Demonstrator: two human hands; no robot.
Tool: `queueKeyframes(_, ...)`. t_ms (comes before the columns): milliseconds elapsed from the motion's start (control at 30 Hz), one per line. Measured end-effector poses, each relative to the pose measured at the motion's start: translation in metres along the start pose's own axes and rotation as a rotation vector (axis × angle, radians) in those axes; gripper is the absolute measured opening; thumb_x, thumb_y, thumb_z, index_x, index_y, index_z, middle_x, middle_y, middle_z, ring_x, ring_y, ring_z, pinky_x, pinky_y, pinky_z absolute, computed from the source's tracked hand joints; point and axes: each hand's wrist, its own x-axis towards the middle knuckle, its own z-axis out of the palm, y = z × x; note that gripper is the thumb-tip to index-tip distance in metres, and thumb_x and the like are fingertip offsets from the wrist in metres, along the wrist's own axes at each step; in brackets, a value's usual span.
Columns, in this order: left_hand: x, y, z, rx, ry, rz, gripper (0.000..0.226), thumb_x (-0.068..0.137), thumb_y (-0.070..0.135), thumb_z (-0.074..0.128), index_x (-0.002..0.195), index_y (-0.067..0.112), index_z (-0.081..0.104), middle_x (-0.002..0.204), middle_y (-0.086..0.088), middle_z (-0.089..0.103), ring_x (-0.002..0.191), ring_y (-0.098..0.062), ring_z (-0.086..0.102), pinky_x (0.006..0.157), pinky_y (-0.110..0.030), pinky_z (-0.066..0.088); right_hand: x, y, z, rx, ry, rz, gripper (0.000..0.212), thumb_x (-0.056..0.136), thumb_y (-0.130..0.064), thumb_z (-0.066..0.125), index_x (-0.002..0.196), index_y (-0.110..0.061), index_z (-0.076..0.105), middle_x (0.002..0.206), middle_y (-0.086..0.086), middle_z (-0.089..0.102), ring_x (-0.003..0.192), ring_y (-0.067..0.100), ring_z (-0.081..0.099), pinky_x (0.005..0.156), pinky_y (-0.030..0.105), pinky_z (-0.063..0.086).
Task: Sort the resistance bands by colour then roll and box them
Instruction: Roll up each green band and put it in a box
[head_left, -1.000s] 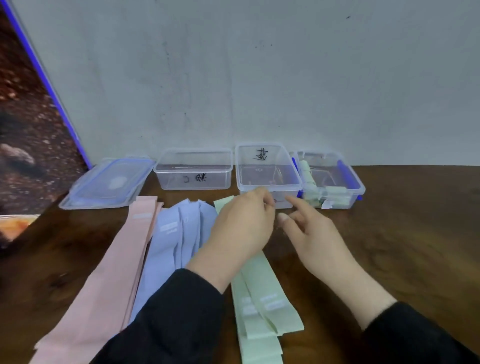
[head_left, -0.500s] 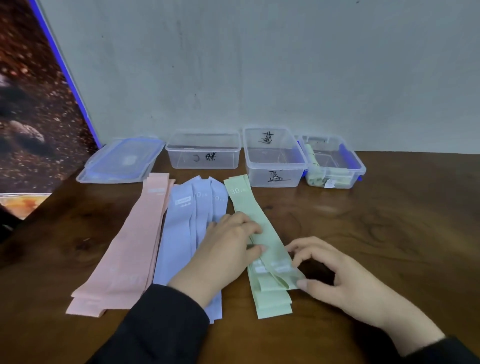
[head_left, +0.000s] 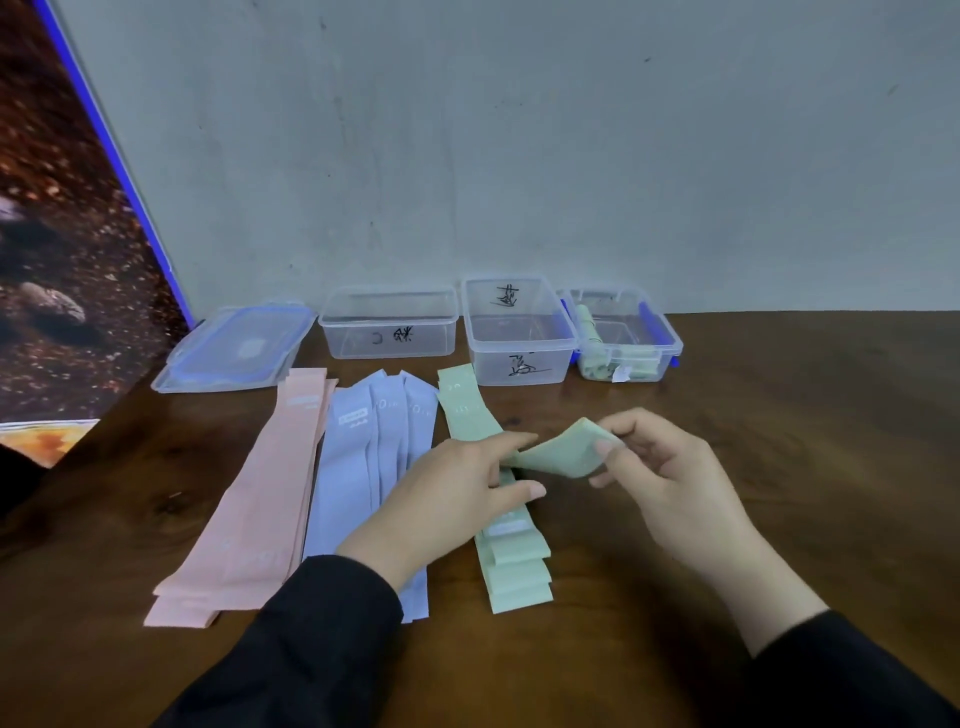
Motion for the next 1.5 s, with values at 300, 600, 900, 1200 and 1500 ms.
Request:
queueKeyframes(300,0.019,0.026,-0.006,-0.395,-0.018,-0.103,0.013,0.098,0.035,0.061,0.109,0.032,0.067,0.078,0.004,0.076,0.079,-0.015,0.072,0.087,-0.037,0.057,-0.002,-0.037,-0.034,0.117,0.178,-0.112,0.015,0.1,-0.013,0.061,0.094,-0.021,0.072,0.079,-0.013,0.07,0.068,0.005,0.062,0.064,0.013,0.048)
queueKeyframes(600,0.066,0.06,-0.008,-0.616,0.135,-0.115,0.034,0.098,0.018,0.047,0.104,0.031,0.077,0.107,0.01,0.075,0.102,-0.013,0.068,0.092,-0.031,0.054,0.004,-0.052,-0.068,-0.104,0.128,-0.229,0.017,0.101,-0.021,0.061,0.091,-0.034,0.069,0.082,-0.013,0.067,0.066,0.017,0.055,0.061,0.027,0.042)
queueKeyframes(900,0.08,0.058,0.007,-0.464,0.062,-0.081,0.015,0.092,0.024,0.069,0.107,0.025,0.068,0.098,-0.002,0.071,0.083,-0.012,0.062,0.076,-0.018,0.049,-0.041,0.019,-0.048,-0.437,-0.087,-0.472,0.018,0.097,-0.025,0.063,0.111,-0.019,0.074,0.116,-0.016,0.067,0.112,0.001,0.062,0.099,0.028,0.051)
queueKeyframes(1200,-0.016,0.043,0.047,0.113,0.118,0.185,0.017,0.1,0.042,0.053,0.106,0.033,0.066,0.105,0.019,0.057,0.093,-0.004,0.052,0.085,-0.021,0.044,-0.065,0.067,-0.039,-0.488,-0.311,-0.249,0.027,0.091,-0.051,0.063,0.113,-0.037,0.072,0.113,-0.03,0.057,0.111,0.003,0.054,0.098,0.027,0.045)
queueKeyframes(1500,-0.029,0.018,0.065,0.186,0.074,0.289,0.03,0.103,0.042,0.046,0.116,0.03,0.071,0.119,0.017,0.064,0.109,-0.002,0.056,0.105,-0.022,0.03,-0.07,0.066,-0.036,-0.479,-0.343,-0.236,0.025,0.09,-0.039,0.073,0.115,-0.034,0.07,0.121,-0.03,0.062,0.119,-0.007,0.055,0.103,0.021,0.046)
